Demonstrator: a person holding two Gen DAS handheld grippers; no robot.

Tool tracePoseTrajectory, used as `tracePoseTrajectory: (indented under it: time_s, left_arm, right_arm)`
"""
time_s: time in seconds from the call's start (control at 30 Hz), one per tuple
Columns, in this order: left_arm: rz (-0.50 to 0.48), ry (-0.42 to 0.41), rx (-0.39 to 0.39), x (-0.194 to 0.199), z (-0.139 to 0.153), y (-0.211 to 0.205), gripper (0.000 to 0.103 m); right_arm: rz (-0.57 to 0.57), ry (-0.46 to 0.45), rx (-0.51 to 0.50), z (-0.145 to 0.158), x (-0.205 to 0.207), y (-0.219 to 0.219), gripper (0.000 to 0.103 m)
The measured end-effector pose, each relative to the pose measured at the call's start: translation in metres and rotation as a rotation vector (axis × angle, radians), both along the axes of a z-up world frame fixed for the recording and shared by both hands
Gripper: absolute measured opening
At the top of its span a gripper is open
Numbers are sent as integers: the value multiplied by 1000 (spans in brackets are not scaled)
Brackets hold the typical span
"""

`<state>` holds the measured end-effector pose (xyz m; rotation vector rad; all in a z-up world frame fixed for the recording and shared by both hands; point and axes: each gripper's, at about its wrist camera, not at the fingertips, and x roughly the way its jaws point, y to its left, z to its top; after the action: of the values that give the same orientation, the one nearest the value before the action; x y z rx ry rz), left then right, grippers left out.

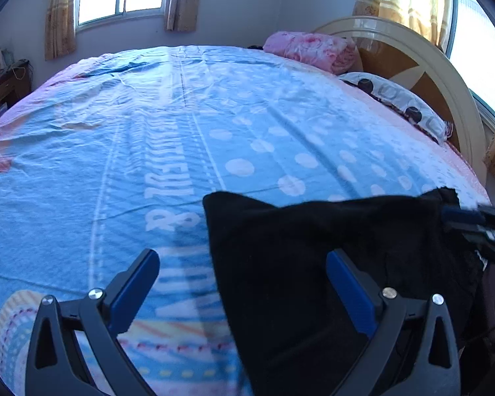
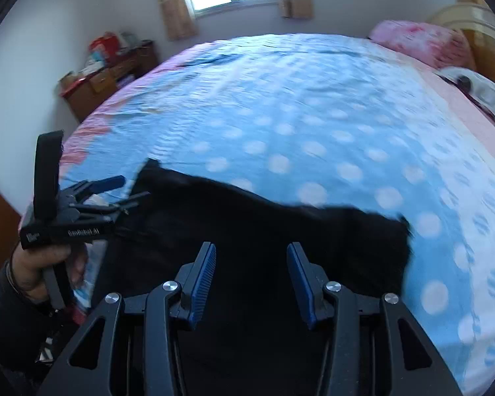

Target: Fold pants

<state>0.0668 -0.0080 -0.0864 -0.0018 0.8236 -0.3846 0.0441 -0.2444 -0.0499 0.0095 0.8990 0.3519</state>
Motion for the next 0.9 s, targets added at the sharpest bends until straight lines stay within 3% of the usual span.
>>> tracePoseTrajectory:
  time_s: [0.07,0.17,0.27,0.33,0.53,0.67,0.8,0.9]
  left_arm:
    - [-3,-3,7,-7,0,4,103]
    - [7,12,20,-16,-7,12,103]
    - [14,45,30,-19,-21,17,103]
    - [23,57,15,-19,-28,21,103]
    - [40,48,-46,-41,-21,32,103]
    - [6,54,-80,-63,-20,28,103]
    - [-36,29,3,-80,-26,8,103]
    - [-45,19,42,-86,-32,0,103]
  right_arm:
    - [6,-4,-7,2,8,9,47]
    - [58,13,71,-1,22,23,47]
    - [60,159,71,-32,48,30,47]
    - [65,190,70,-47,58,32,47]
    - [94,185,14,-26,51,43,47]
    - [192,150,85,0,50,60,47]
    - [239,134,50,4,76,92,47]
    - [277,174,23,-5,104,118,47]
